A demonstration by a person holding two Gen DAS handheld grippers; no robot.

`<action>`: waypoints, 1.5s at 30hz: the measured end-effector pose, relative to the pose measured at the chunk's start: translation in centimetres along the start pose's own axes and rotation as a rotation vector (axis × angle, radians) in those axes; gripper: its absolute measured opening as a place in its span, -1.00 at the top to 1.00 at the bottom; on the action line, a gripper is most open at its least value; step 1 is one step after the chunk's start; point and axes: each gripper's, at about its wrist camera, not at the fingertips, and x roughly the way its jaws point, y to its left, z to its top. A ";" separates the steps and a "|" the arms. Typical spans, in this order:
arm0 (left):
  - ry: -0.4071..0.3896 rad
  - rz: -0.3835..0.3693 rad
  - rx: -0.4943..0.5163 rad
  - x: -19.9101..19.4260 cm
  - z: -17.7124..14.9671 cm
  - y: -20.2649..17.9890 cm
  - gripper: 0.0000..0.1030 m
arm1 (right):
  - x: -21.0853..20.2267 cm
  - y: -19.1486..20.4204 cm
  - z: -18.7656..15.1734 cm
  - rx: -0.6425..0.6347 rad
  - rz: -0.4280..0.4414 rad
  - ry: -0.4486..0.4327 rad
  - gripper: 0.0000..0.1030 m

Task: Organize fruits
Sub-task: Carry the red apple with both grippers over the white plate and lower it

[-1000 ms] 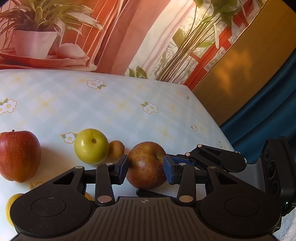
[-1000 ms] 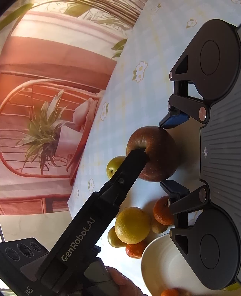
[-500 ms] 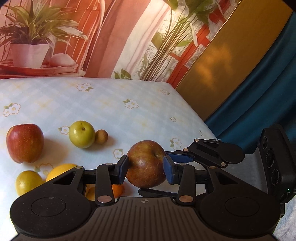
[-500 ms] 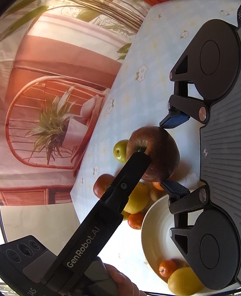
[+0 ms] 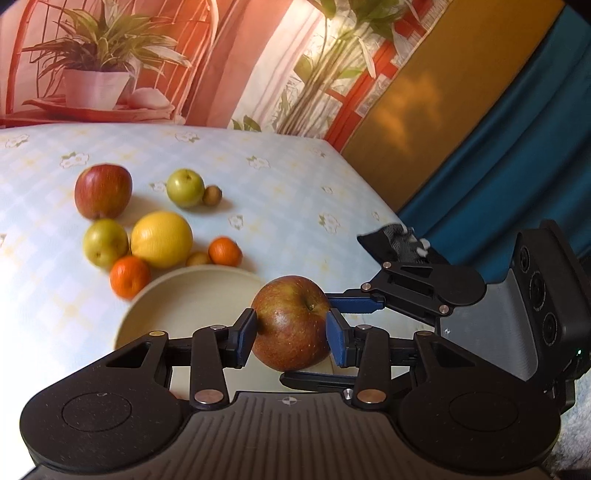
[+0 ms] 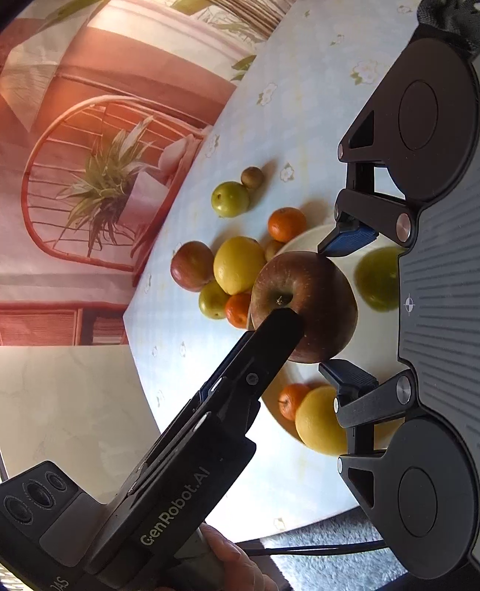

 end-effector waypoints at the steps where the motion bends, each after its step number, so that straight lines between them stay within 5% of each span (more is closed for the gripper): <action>1: 0.005 -0.002 0.005 -0.1 -0.5 -0.2 0.16 | -0.2 0.5 -0.4 -0.002 -0.001 0.006 -0.11; 15: 0.063 0.010 0.010 0.7 -3.9 -0.6 0.16 | 0.3 2.3 -3.7 0.075 0.049 0.074 -0.11; 45: 0.100 0.031 0.019 1.5 -4.8 -0.2 0.16 | 1.9 1.6 -3.9 0.090 0.114 0.114 -0.13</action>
